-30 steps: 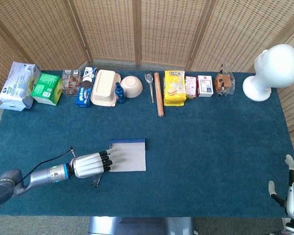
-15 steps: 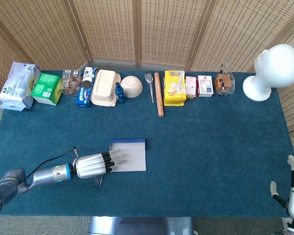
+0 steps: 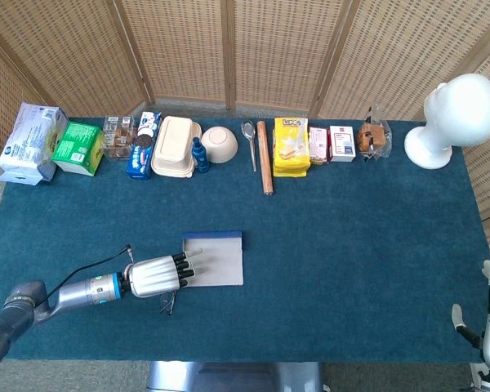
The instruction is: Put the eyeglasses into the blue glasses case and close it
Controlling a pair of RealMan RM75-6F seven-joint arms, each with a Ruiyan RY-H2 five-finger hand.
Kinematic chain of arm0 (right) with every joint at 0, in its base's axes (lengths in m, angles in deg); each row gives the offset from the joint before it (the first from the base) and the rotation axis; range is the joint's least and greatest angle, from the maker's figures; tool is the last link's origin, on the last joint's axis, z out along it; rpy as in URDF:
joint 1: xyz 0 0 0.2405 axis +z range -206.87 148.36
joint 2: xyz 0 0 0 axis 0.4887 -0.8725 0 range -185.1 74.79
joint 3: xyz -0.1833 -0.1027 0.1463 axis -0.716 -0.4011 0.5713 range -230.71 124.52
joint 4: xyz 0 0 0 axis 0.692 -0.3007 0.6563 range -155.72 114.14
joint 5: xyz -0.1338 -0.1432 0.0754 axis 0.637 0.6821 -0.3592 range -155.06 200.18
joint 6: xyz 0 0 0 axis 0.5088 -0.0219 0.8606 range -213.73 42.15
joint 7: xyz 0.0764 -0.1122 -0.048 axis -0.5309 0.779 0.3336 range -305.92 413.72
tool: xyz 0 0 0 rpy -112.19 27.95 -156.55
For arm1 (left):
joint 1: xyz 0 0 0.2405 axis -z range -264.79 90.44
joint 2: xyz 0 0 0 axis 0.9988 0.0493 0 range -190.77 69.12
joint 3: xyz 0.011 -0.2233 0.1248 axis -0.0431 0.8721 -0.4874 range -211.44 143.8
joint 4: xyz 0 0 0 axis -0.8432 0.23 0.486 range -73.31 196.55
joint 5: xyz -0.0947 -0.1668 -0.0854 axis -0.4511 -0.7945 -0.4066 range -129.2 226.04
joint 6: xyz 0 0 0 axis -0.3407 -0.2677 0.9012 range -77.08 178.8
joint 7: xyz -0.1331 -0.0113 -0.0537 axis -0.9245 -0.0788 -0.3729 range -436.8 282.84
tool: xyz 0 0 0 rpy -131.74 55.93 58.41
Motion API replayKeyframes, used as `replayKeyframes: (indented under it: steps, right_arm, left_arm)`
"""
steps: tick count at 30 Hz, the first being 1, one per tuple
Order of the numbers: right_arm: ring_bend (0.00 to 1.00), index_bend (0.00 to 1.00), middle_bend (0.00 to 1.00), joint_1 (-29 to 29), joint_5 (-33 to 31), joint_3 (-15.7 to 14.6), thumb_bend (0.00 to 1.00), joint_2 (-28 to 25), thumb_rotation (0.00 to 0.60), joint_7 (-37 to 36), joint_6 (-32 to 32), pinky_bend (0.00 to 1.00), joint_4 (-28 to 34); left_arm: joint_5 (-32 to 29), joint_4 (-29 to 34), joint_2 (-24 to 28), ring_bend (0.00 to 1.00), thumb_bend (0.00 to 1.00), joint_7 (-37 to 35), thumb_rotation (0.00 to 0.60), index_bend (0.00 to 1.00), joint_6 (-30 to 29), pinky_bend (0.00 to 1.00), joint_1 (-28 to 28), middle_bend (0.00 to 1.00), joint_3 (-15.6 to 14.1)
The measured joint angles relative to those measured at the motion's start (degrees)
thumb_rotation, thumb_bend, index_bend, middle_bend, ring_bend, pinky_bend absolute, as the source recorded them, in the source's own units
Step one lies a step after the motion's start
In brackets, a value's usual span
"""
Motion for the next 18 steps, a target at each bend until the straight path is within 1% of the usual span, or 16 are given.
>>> replayKeyframes:
  steps: [2, 7, 13, 18]
  right_arm:
    - [0.00, 0.00, 0.19, -0.09, 0.02, -0.01, 0.35, -0.01, 0.600, -0.15, -0.10, 0.07, -0.03]
    - [0.00, 0.00, 0.19, -0.36, 0.06, -0.10, 0.35, -0.08, 0.600, -0.48, -0.32, 0.07, -0.18]
    - [0.00, 0.00, 0.19, -0.47, 0.12, -0.07, 0.35, -0.04, 0.600, -0.96, -0.42, 0.07, -0.58]
    - [0.00, 0.00, 0.19, -0.50, 0.11, -0.11, 0.35, 0.05, 0.600, -1.09, -0.33, 0.07, -0.69]
  left_arm:
    - [-0.14, 0.19, 0.06, 0.00, 0.19, -0.07, 0.600, 0.63, 0.22, 0.00, 0.11, 0.22, -0.14]
    - [-0.51, 0.71, 0.27, 0.00, 0.19, 0.18, 0.600, 0.49, 0.33, 0.00, 0.07, 0.18, -0.35]
    - [-1.13, 2.09, 1.14, 0.00, 0.19, 0.28, 0.600, 0.44, 2.19, 0.00, 0.31, 0.13, -0.72]
    - [-1.48, 3.29, 1.54, 0.00, 0.19, 0.63, 0.600, 0.40, 3.01, 0.00, 0.66, 0.12, -0.82]
